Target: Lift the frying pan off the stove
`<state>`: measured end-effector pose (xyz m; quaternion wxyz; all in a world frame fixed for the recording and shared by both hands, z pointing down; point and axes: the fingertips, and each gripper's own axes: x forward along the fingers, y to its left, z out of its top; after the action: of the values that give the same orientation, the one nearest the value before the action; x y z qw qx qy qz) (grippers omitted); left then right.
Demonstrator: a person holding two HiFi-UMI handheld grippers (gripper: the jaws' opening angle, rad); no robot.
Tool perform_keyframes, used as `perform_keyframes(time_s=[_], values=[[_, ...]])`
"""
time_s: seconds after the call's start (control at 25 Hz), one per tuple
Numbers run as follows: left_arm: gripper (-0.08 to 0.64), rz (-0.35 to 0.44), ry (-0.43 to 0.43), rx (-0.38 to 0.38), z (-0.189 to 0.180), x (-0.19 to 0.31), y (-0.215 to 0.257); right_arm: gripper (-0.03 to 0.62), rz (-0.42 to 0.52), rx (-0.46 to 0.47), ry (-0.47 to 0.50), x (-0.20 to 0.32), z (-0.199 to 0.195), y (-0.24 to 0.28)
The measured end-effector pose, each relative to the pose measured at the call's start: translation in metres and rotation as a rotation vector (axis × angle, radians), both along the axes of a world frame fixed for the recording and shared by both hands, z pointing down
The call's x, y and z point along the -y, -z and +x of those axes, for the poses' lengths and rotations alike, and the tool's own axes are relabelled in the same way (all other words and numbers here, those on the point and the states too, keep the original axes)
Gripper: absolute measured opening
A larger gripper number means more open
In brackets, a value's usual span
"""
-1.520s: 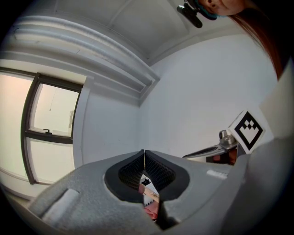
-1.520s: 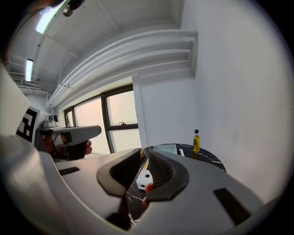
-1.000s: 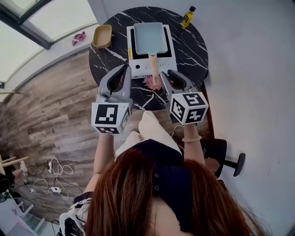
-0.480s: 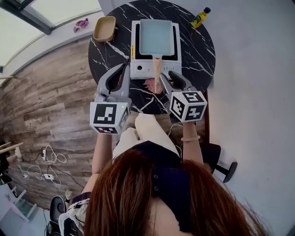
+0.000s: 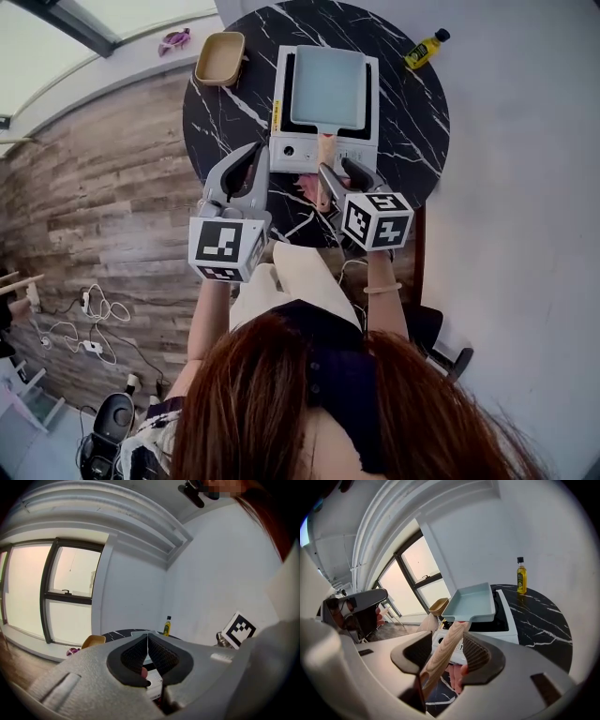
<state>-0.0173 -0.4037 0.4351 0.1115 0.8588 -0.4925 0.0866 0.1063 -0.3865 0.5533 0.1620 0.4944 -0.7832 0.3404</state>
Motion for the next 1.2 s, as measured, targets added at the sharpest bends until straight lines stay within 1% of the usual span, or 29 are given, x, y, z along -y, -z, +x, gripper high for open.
perform_keyframes(time_s=[0.24, 0.56, 0.84, 0.92, 1.0, 1.2], values=[[0.014, -0.03, 0.005, 0.011, 0.004, 0.005, -0.013, 0.245, -0.065, 0.041, 0.021, 0.007, -0.005, -0.02], [0.014, -0.055, 0.007, 0.022, 0.005, 0.015, -0.023, 0.276, -0.179, 0.163, 0.048, 0.015, -0.014, -0.04], [0.014, -0.069, 0.002, 0.023, 0.009, 0.024, -0.027, 0.274, -0.277, 0.259, 0.093, 0.016, -0.029, -0.053], [0.014, -0.07, 0.002, 0.023, 0.009, 0.025, -0.027, 0.257, -0.293, 0.272, 0.106, 0.016, -0.033, -0.056], [0.014, -0.071, 0.002, 0.026, 0.008, 0.025, -0.027, 0.211, -0.304, 0.281, 0.113, 0.016, -0.037, -0.058], [0.014, -0.072, 0.006, 0.033, 0.004, 0.022, -0.027, 0.152, -0.317, 0.302, 0.095, 0.015, -0.037, -0.062]])
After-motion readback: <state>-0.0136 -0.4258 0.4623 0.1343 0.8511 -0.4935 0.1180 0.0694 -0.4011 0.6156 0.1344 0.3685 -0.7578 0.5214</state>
